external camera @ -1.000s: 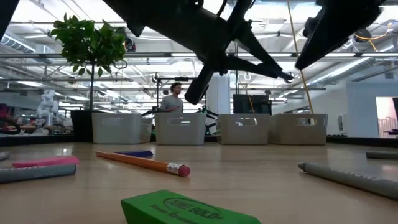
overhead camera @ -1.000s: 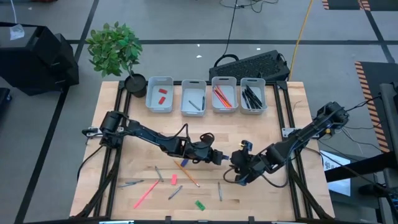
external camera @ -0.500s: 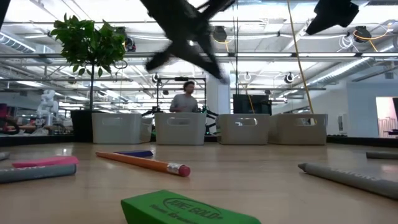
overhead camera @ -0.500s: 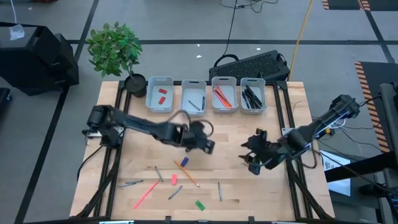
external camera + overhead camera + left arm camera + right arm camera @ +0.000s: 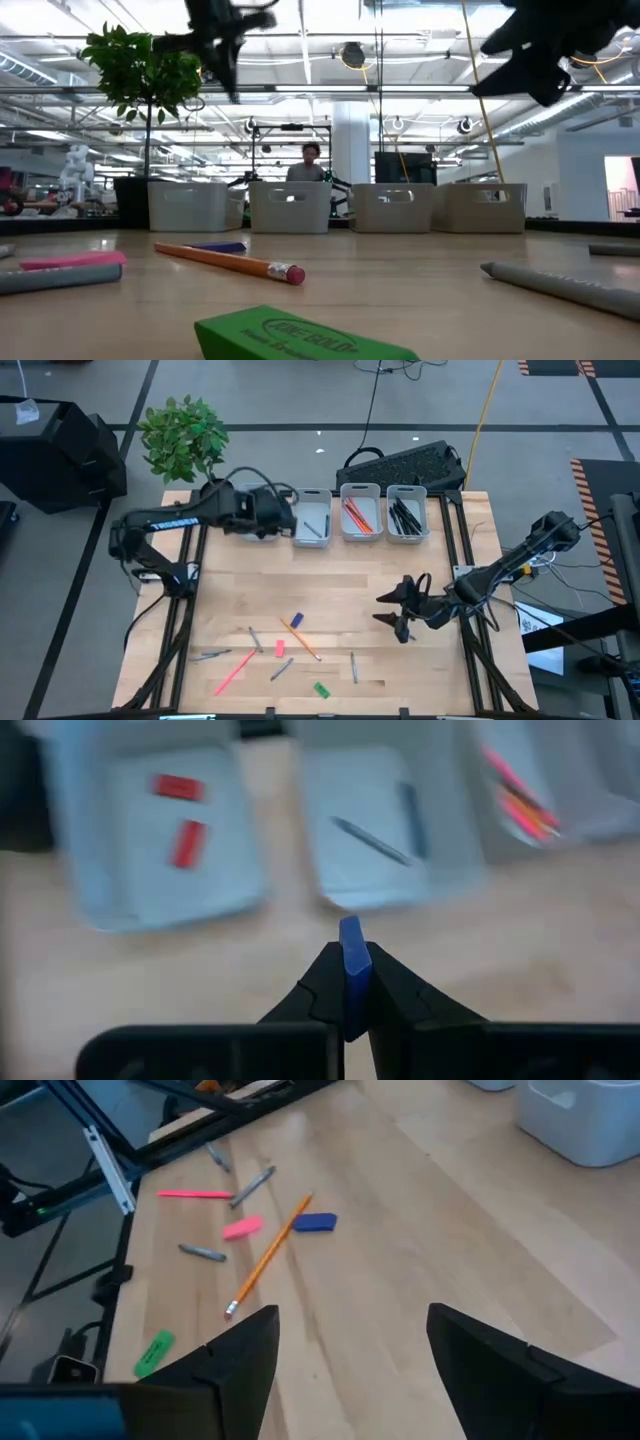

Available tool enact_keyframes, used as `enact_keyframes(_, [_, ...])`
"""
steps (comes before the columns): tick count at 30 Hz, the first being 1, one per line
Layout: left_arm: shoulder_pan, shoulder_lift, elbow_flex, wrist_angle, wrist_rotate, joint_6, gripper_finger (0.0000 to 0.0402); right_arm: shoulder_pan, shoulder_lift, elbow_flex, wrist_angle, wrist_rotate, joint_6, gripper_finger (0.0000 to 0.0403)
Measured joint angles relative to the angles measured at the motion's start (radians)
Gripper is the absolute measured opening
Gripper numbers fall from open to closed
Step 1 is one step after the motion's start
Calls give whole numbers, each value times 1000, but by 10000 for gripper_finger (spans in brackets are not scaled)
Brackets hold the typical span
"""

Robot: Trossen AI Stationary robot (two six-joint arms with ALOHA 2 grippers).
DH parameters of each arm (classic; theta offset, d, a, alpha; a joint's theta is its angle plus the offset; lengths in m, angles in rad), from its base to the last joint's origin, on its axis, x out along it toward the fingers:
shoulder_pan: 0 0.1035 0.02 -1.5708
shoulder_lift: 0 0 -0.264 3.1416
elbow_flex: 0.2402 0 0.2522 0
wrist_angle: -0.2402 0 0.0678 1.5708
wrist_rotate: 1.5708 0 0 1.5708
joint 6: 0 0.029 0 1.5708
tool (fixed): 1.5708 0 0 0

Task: Sort crayons/erasers/pens/pencils in bins
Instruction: Put the blue eraser into the top left gray bin

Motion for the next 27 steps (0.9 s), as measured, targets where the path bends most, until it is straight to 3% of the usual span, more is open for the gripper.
enact_keyframes(4, [98, 8, -25, -48, -49, 42, 18, -1, 11, -2, 18, -23, -67, 249])
enact_keyframes(8, [189, 56, -88, 73, -92, 90, 18, -28, 14, -2, 14, -29, -112, 249])
enact_keyframes(14, [310, 183, -194, 148, -58, 59, 30, -69, 10, -2, -20, -107, -166, 249])
enact_keyframes(20, [383, 264, -261, 254, -17, 122, 32, -164, -32, -2, -124, -103, -143, 249])
enact_keyframes(23, [409, 297, -267, 268, 5, 160, 52, -238, -71, -2, -153, -109, -173, 249])
enact_keyframes(27, [437, 321, -266, 261, 30, 209, 96, -320, -113, -2, -161, -191, -250, 249])
